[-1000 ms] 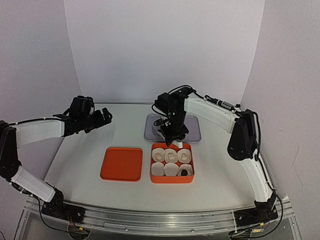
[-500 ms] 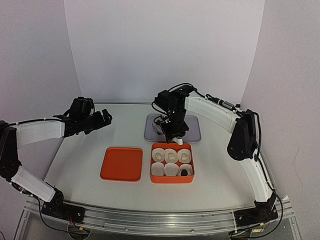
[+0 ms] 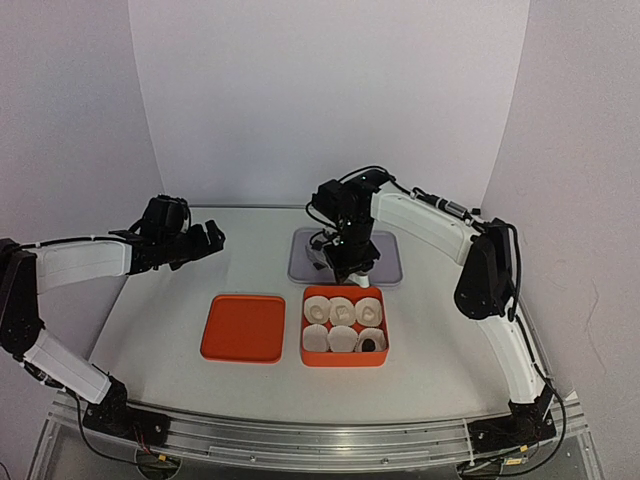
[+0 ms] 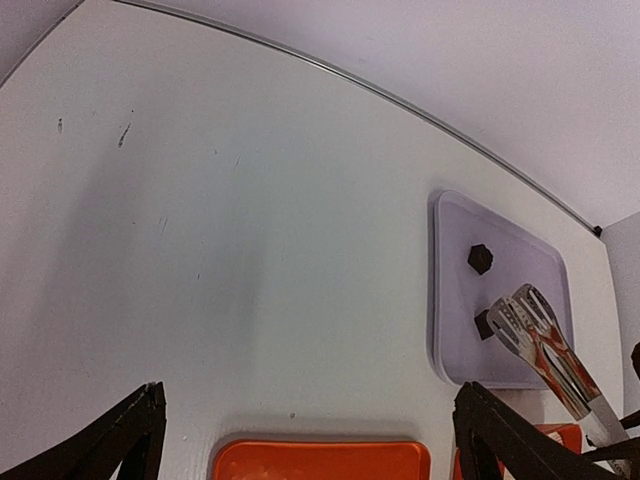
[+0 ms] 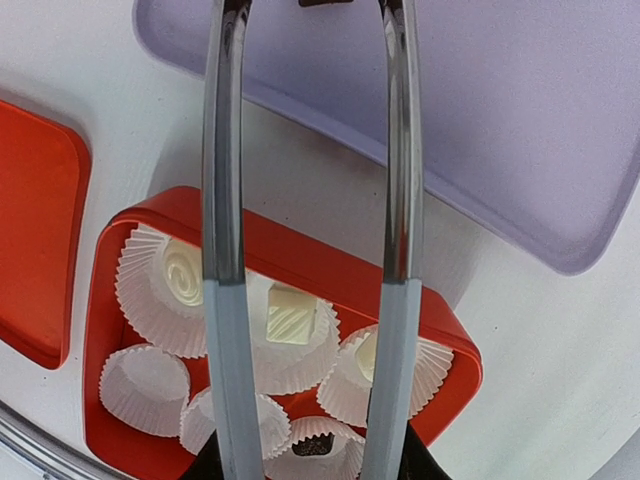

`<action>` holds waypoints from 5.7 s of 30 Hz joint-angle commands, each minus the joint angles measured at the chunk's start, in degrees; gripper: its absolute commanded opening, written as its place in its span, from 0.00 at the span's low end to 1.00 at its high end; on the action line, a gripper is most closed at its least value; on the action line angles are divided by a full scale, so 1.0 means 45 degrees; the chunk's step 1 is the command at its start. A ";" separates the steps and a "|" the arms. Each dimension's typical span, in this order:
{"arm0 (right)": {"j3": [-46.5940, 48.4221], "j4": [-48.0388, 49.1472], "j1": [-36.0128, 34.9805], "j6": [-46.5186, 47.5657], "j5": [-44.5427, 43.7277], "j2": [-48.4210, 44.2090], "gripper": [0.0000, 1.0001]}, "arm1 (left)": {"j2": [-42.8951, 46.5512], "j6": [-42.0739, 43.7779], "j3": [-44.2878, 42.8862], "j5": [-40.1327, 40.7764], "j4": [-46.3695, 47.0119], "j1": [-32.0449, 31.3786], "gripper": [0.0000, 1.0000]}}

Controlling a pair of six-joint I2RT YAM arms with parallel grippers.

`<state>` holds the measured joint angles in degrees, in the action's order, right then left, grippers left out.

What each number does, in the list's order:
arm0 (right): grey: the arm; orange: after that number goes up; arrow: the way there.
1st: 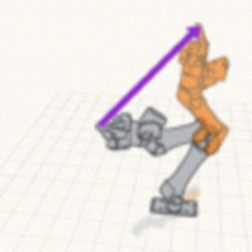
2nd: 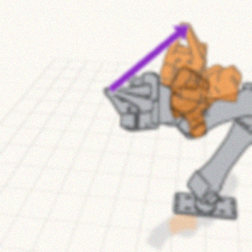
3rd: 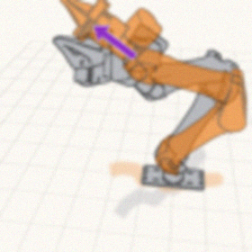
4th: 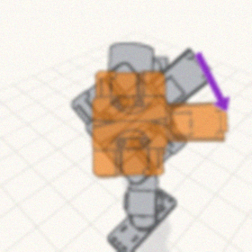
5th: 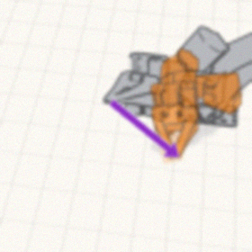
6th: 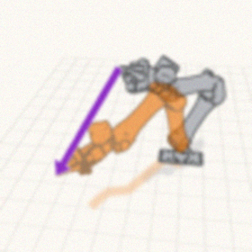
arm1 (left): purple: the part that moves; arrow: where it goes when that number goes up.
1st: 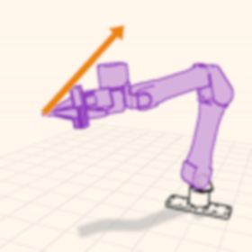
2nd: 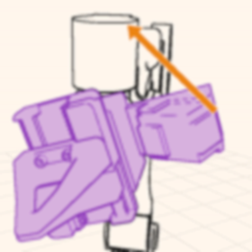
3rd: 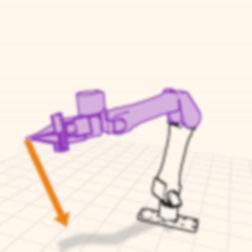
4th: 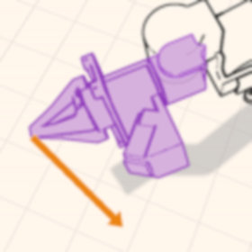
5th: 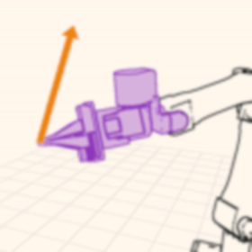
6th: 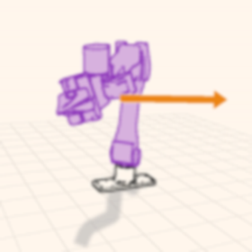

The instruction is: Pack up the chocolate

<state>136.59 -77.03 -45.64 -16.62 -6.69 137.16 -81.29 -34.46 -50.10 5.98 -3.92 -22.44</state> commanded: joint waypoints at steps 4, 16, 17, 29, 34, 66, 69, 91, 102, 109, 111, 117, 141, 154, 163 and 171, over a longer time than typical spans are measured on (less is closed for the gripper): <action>0.0272 -0.3848 0.0317 0.0306 0.0473 0.0556 0.34 | -0.0251 0.0215 -0.0391 0.0053 0.0356 0.0074 1.00; 0.0364 -0.3852 0.0337 0.0325 0.0424 0.0687 0.05 | -0.0199 0.0224 -0.0324 0.0139 0.0330 0.0119 1.00; 0.0357 -0.3848 0.0336 0.0290 0.0378 0.0578 0.03 | -0.0196 0.0226 -0.0318 0.0129 0.0331 0.0122 1.00; -0.0746 -0.3628 0.0046 -0.0069 -0.0137 -0.2937 0.00 | -0.0281 0.0140 -0.0354 -0.0157 0.0656 0.0126 1.00; -0.3352 -0.3590 -0.0713 -0.0856 0.0076 -0.5254 0.00 | -0.0427 0.0214 -0.0446 -0.0289 0.0800 0.0142 1.00; -1.0233 -0.3694 -0.3625 -0.4643 0.3045 -0.8566 0.00 | -0.1360 0.0146 -0.1053 -0.0629 0.0817 0.0162 1.00; -1.0525 -0.3441 -0.3625 -0.4692 0.2990 -0.8436 0.00 | -0.1290 0.0138 -0.0974 -0.0617 0.0815 0.0162 1.00; -1.0130 -0.2502 -0.3665 -0.4775 0.2435 -0.8375 0.00 | -0.1130 0.0099 -0.0726 -0.0532 0.1080 0.0162 1.00; -0.9309 -0.2487 -0.3931 -0.4478 0.2442 -0.8159 0.00 | -0.0988 0.0095 -0.0639 -0.0401 0.1020 0.0161 1.00; -0.9698 -0.2505 -0.3937 -0.4452 0.2694 -0.7731 0.00 | -0.1000 0.0079 -0.0595 -0.0362 0.1028 0.0161 1.00; -0.9891 -0.2518 -0.3937 -0.4571 0.2709 -0.7758 0.00 | -0.0973 0.0098 -0.0590 -0.0362 0.1035 0.0157 1.00; -1.0170 -0.2365 -0.3934 -0.4644 0.2729 -0.7651 0.04 | -0.0924 0.0122 -0.0541 -0.0372 0.1048 0.0154 1.00; -0.9996 -0.0851 -0.3935 -0.4661 0.2676 -0.7640 0.19 | -0.0355 0.0024 -0.0012 -0.0329 0.1184 0.0160 1.00; -0.9990 -0.0839 -0.3936 -0.4784 0.2160 -0.7957 0.32 | -0.0201 0.0020 0.0079 -0.0254 0.1168 0.0162 1.00; -0.9893 -0.0969 -0.3937 -0.5277 0.1551 -0.9250 0.29 | -0.0179 0.0053 -0.0026 -0.0139 0.1071 0.0162 1.00; -0.7996 -0.1029 -0.3486 -0.3774 -0.0364 -0.9318 0.29 | -0.0047 0.0044 -0.0253 0.0174 0.0797 0.0162 1.00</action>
<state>94.07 -77.70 -63.00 -38.15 -2.62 95.03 -84.00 -34.49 -49.80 4.96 -0.47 -22.06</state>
